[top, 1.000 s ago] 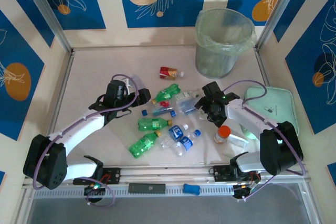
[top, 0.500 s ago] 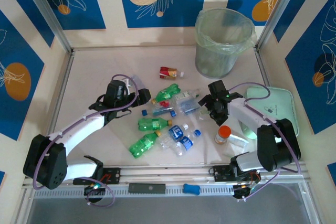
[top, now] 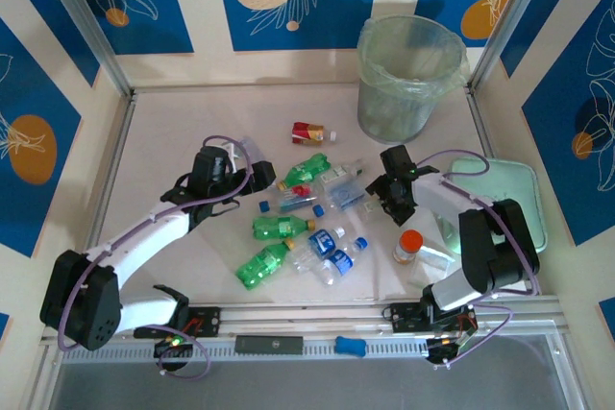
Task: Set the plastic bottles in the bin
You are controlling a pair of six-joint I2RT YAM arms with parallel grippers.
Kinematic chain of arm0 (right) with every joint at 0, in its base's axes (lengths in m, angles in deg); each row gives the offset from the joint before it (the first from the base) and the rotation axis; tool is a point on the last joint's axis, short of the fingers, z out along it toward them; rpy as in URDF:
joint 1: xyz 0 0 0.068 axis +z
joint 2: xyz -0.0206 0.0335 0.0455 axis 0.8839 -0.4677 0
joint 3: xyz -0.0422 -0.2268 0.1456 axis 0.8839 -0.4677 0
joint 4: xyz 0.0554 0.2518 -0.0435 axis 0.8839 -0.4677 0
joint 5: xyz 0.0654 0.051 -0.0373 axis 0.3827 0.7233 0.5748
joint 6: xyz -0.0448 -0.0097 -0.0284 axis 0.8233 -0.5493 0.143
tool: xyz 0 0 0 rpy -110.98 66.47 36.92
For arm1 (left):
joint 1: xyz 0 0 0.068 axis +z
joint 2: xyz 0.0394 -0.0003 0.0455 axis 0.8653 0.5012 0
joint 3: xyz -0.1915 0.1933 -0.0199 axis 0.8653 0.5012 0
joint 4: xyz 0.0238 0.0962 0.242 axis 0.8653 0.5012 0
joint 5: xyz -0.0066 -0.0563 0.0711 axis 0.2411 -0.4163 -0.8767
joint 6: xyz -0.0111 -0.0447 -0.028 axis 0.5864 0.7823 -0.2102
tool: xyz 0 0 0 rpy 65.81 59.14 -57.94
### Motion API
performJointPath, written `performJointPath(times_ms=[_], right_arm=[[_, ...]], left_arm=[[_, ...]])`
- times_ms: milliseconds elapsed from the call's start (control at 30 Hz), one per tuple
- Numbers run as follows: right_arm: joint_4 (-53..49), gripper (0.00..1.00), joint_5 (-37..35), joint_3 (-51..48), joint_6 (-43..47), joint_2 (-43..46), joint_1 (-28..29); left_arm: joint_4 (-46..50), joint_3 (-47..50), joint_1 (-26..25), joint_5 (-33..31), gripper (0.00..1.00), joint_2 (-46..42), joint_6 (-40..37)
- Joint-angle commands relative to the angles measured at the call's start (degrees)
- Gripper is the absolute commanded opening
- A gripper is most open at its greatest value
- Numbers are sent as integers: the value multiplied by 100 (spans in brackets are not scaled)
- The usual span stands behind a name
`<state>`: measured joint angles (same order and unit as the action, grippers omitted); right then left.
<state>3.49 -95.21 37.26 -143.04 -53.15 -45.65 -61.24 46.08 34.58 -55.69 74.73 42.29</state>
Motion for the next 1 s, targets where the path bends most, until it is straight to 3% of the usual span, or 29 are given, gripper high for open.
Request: performJointPath(times_ms=[0, 333, 533, 700, 833, 967], right_arm=[[64, 80, -38, 77, 5, -160, -25], [-19, 66, -87, 218, 156, 59, -30], [-430, 59, -307, 474, 511, 843, -38], [-651, 55, -391, 923, 1028, 1553, -115], [-419, 52, 200, 1477, 1636, 1776, -354], [122, 51, 1263, 2169, 2259, 1703, -699]], left_arm=[[132, 68, 56, -119, 100, -143, -102], [165, 86, 73, -181, 100, -179, -135], [293, 16, 245, -340, 100, -272, -332], [85, 68, 639, -85, 100, -314, -205], [-144, 112, 908, 157, 100, -219, -52], [-310, 144, 1086, 362, 100, -101, 67]])
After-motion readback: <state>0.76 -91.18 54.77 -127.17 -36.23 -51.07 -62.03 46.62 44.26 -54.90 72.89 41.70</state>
